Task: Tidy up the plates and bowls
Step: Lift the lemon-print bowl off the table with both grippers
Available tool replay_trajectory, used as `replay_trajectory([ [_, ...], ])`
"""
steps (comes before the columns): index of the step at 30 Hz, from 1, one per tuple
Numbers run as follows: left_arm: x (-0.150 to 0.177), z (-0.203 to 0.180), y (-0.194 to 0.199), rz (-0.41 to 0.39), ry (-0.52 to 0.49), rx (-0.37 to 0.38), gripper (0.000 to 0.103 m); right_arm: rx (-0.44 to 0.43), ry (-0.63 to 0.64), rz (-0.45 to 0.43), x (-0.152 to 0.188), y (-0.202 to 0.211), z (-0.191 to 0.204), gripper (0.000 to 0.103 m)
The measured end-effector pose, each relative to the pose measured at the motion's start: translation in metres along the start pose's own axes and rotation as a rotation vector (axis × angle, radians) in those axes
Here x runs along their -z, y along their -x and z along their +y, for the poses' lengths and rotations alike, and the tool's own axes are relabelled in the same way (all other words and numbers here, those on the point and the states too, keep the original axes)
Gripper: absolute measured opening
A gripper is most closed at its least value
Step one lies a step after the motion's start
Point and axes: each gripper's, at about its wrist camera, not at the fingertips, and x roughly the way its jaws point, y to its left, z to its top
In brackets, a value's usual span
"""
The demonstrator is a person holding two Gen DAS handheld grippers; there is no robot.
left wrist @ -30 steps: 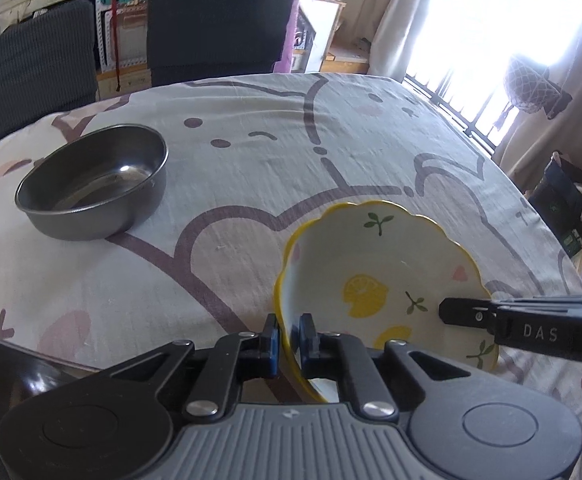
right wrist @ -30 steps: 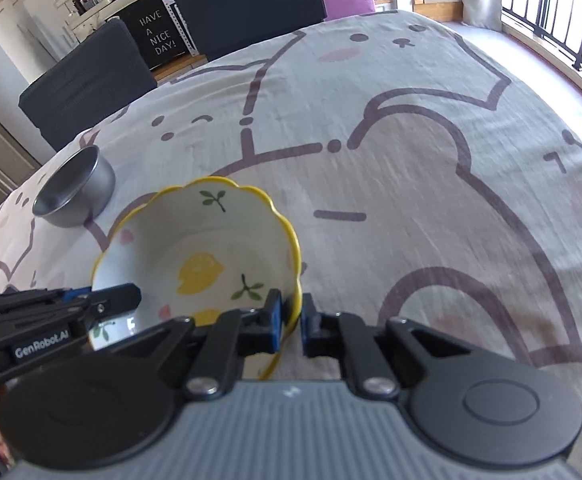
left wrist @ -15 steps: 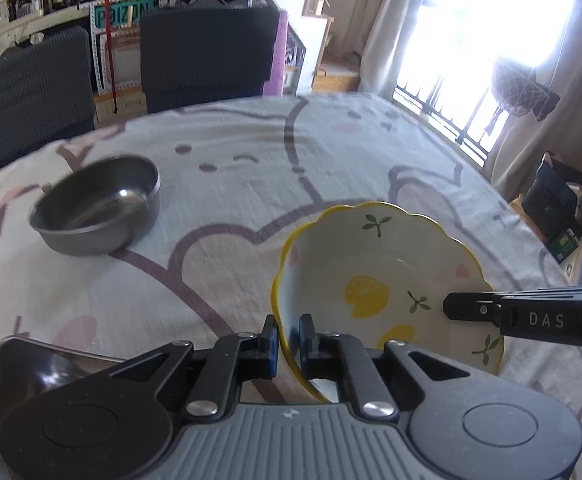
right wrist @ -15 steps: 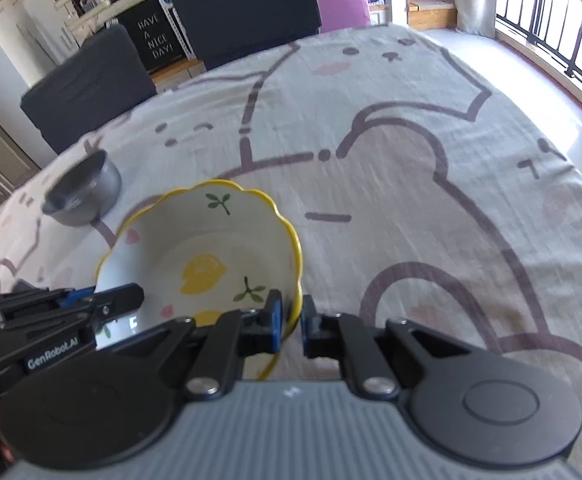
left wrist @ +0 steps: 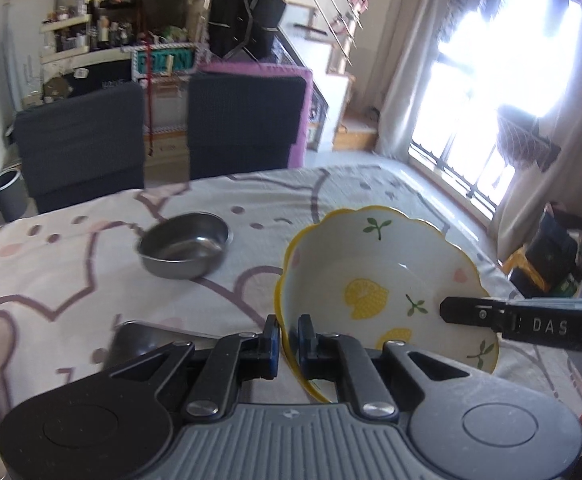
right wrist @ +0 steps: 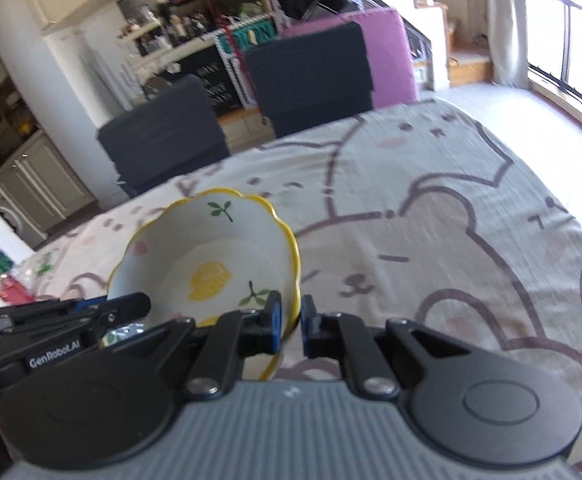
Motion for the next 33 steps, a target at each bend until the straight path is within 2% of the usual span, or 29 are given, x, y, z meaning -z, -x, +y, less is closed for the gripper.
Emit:
replay_trajectory([
  [10, 0.016, 0.039, 0.080, -0.077, 0.071, -0.085, 0.008, -0.104, 0.081, -0.055, 0.018, 0.032, 0.070, 0.012],
  [17, 0.033, 0.072, 0.125, -0.117, 0.133, -0.151, 0.008, -0.175, 0.147, -0.054, 0.027, 0.034, 0.122, 0.012],
  [25, 0.054, 0.103, 0.158, -0.108, 0.175, -0.227, 0.008, -0.232, 0.219, -0.008, 0.041, 0.027, 0.168, 0.012],
  [33, 0.077, 0.131, 0.166, -0.048, 0.221, -0.229, 0.008, -0.248, 0.288, 0.063, 0.053, 0.016, 0.195, 0.012],
])
